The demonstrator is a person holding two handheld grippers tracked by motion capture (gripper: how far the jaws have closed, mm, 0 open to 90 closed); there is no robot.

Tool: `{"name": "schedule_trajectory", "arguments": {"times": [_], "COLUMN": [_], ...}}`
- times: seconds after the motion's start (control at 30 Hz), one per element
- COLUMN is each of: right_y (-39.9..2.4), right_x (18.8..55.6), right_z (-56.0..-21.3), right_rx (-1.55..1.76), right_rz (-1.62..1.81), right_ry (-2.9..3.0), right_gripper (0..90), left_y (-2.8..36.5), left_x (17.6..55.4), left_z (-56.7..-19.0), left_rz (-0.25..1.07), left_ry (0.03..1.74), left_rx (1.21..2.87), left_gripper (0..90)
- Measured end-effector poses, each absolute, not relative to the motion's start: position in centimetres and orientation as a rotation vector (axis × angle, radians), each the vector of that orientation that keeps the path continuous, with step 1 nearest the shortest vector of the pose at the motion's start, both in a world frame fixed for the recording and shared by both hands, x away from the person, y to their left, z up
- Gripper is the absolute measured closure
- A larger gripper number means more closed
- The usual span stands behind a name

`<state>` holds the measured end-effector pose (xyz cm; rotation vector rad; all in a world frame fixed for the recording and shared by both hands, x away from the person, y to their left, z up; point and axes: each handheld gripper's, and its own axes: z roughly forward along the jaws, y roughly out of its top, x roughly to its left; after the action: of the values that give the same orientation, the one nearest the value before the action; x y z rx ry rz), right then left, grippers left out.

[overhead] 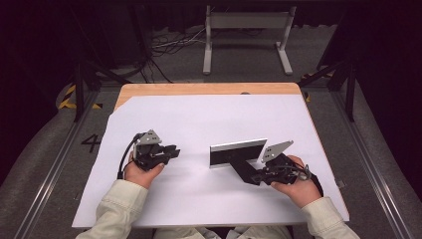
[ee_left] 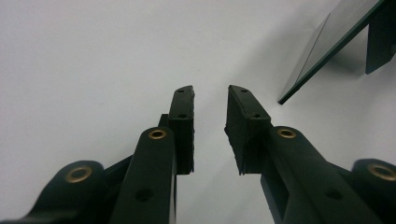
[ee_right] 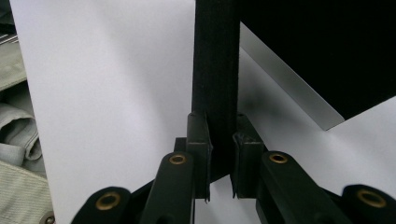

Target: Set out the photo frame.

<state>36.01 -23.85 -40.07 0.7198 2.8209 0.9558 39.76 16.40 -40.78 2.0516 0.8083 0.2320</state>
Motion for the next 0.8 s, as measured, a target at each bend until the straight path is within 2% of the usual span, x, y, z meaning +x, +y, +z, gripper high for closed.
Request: {"name": "schedule_trajectory", "arguments": {"times": [0.8], "right_y": [-24.9], "right_x": [35.1], "right_z": [-39.8], "right_rx": [0.754], "right_rz": [0.956], "right_ry": [2.792], "right_gripper": [81.1], "left_y": [15.6], "left_x": [40.1], "left_z": [-40.9], "left_rz": [0.213], "left_ry": [0.792], "left_rx": [2.070], "left_gripper": [72.2]}}
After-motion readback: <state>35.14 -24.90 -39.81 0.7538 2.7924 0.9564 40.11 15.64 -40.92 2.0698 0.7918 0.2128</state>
